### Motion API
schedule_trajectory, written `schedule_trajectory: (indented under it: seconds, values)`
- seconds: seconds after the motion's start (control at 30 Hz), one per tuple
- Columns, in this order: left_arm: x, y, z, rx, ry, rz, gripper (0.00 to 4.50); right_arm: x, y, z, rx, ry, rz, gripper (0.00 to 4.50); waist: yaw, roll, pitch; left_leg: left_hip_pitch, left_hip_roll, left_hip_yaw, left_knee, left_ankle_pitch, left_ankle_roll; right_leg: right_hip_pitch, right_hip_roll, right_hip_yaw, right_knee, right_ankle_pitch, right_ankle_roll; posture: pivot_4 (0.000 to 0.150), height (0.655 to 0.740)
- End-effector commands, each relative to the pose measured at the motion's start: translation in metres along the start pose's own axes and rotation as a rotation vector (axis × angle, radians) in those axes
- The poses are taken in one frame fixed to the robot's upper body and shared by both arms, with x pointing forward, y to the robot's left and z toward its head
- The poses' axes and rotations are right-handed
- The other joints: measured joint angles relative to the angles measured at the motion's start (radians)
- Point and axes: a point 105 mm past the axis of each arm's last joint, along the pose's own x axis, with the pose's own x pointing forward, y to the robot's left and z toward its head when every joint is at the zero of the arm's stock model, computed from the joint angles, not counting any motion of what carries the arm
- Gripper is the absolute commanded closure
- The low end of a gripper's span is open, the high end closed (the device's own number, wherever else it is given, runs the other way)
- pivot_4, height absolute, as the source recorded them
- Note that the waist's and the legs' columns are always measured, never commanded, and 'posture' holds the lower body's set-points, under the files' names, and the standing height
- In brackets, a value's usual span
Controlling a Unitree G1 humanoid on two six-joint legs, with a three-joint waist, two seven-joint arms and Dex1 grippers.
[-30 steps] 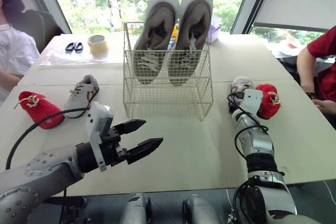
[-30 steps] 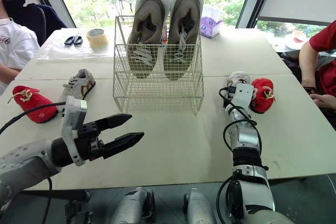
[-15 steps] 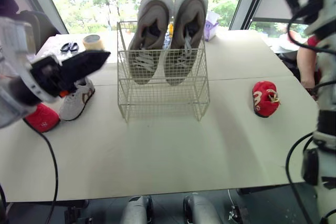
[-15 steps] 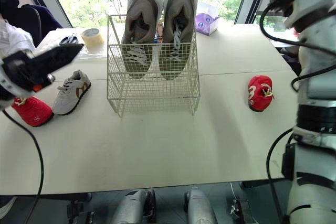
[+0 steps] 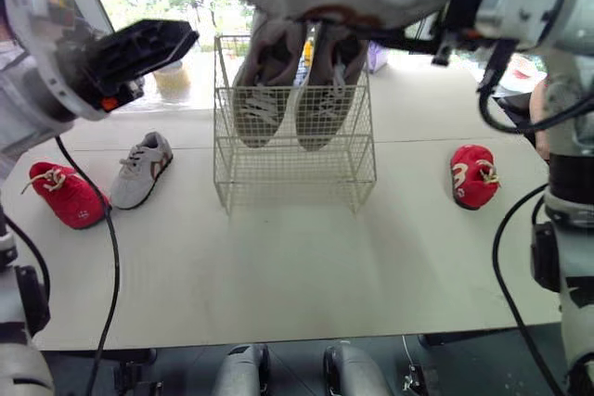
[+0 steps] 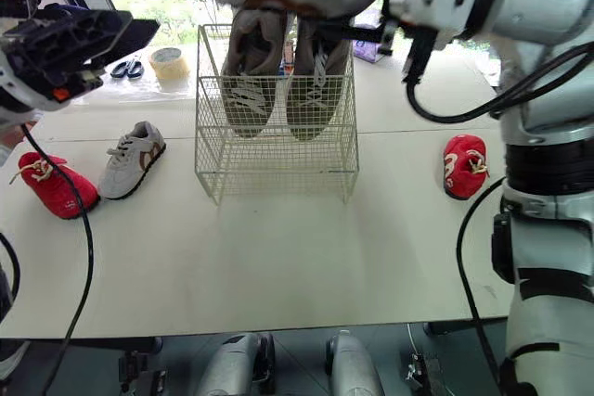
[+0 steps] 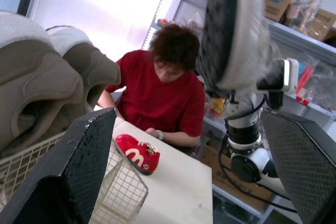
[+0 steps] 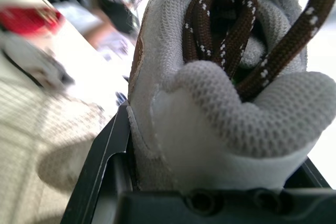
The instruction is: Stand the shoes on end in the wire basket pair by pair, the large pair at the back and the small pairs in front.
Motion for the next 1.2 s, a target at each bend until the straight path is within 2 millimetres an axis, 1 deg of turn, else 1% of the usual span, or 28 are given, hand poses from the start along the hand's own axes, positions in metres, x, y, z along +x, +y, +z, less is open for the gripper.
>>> schedule_trajectory:
  seconds: [0.03,0.1,0.2,0.3,0.43,0.57,0.67,0.83,0.9,1.03,1.13,1.2]
  values:
    - [0.004,-0.006,0.006,0.035,0.017,-0.050,0.00,0.002,0.001,0.013,-0.077,-0.042,0.011,2.44,0.000,0.000,0.000,0.000,0.000,0.000,0.000,0.000,0.000,0.000,0.000,0.000,0.000,0.000,0.000,0.150,0.7351]
    - [0.010,-0.011,0.007,0.020,0.025,-0.100,0.00,0.006,0.010,0.011,-0.092,-0.048,0.048,2.44,0.001,0.000,0.000,0.000,0.000,0.000,0.000,0.000,0.000,0.000,0.000,0.000,0.000,0.000,0.000,0.150,0.7351]
    - [0.018,-0.013,0.003,0.015,0.061,-0.136,0.00,0.010,0.020,0.006,-0.144,-0.041,0.097,2.44,0.000,0.000,0.000,0.000,0.000,0.000,0.000,0.000,0.000,0.000,0.000,0.000,0.001,0.000,0.000,0.150,0.7351]
    - [0.021,-0.020,0.000,0.026,0.102,-0.173,0.00,0.011,0.027,-0.001,-0.163,-0.020,0.125,2.44,-0.003,0.000,0.000,0.000,0.000,0.000,0.000,0.000,0.000,0.000,0.000,0.000,0.001,0.000,0.000,0.150,0.7351]
    - [0.008,-0.024,0.004,0.057,0.119,-0.151,0.00,0.007,0.022,-0.012,-0.131,0.016,0.081,2.44,-0.006,0.000,0.000,0.000,0.000,-0.001,0.000,0.001,-0.001,-0.001,0.000,0.000,0.002,0.000,0.000,0.150,0.7351]
    - [-0.006,-0.019,-0.004,0.065,0.140,-0.081,0.00,0.003,0.013,-0.016,-0.074,0.030,0.004,2.44,-0.007,0.000,0.000,0.000,0.001,-0.002,0.000,0.001,-0.002,-0.002,0.000,0.001,0.002,0.000,0.000,0.150,0.7351]
    - [-0.016,-0.020,-0.007,0.069,0.129,-0.051,0.00,0.001,0.014,-0.020,-0.061,0.053,-0.009,2.44,-0.004,-0.001,0.000,0.000,0.002,-0.002,0.000,0.001,-0.002,-0.002,-0.001,0.001,0.003,0.000,0.000,0.150,0.7351]
    - [-0.016,-0.025,-0.009,0.078,0.102,-0.055,0.00,0.004,0.018,-0.024,-0.058,0.069,0.001,2.44,0.001,-0.002,0.001,-0.001,0.002,-0.003,0.001,0.001,-0.002,-0.001,-0.002,0.000,0.003,0.000,0.000,0.150,0.7351]
    - [-0.015,-0.025,-0.006,0.074,0.079,-0.065,0.00,0.005,0.020,-0.025,-0.066,0.068,0.010,2.44,0.000,-0.002,0.001,-0.001,0.002,-0.003,0.000,0.001,-0.002,-0.001,-0.002,0.000,0.003,0.000,0.000,0.150,0.7351]
    - [-0.010,-0.016,-0.005,0.067,0.068,-0.058,0.00,0.010,0.023,-0.022,-0.092,0.042,0.026,2.44,-0.003,-0.003,0.001,0.000,0.001,-0.003,0.001,0.001,-0.002,-0.001,-0.001,0.000,0.003,0.000,0.000,0.150,0.7351]
    - [0.003,0.002,-0.005,0.020,0.056,-0.078,0.00,0.017,0.029,-0.018,-0.138,0.012,0.057,2.44,0.001,-0.003,0.001,0.000,0.000,-0.002,0.001,0.002,-0.002,-0.001,0.000,0.000,0.003,0.000,0.000,0.150,0.7351]
    - [0.013,0.005,-0.006,0.002,0.066,-0.115,0.00,0.019,0.033,-0.018,-0.153,0.005,0.075,2.44,0.002,-0.003,0.001,0.000,0.000,-0.002,0.001,0.002,-0.003,-0.001,0.000,-0.001,0.003,0.000,0.000,0.150,0.7351]
